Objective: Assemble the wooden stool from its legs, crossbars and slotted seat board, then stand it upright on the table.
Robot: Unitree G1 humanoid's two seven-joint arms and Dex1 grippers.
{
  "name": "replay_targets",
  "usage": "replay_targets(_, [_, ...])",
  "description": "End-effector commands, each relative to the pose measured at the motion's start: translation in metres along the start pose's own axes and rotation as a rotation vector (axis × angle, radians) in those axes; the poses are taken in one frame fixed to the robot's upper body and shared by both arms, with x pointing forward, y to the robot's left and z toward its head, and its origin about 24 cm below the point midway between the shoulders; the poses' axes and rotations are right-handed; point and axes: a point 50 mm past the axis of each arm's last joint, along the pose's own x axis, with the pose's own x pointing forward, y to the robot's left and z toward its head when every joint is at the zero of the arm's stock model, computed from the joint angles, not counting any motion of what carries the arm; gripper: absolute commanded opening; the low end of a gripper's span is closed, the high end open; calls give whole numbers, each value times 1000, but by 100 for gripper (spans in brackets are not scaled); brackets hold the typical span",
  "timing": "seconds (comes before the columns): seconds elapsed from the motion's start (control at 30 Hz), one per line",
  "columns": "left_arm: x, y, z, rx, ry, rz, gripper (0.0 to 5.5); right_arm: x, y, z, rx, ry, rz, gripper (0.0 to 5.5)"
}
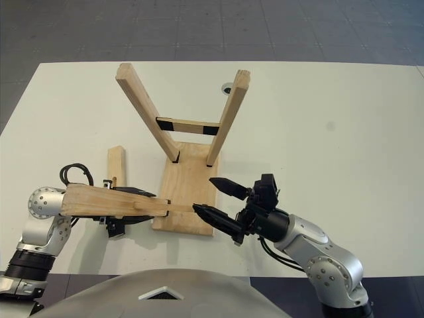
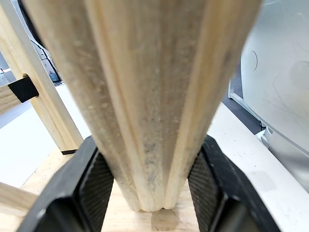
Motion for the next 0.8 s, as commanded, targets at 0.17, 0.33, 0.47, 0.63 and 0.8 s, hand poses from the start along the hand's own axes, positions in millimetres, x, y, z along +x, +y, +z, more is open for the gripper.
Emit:
replay_targets(0.17, [3, -18, -17, -101, 82, -79, 205, 1, 0, 2, -17, -6, -13, 550])
replay_targets(0.33, [7, -26, -33, -201, 87, -106, 205, 2, 1, 2, -19, -11, -13, 550])
replay_targets(0.47, [10, -33, -48, -256, 89, -122, 205, 2, 0, 3, -18, -12, -13, 550])
replay_targets(0.63, [13, -38, -54, -279, 77, -130, 205, 2, 0, 4, -19, -12, -6, 550])
replay_targets(0.8, [13, -39, -55, -277, 75, -137, 205, -4, 4, 24, -85, -58, 9, 550])
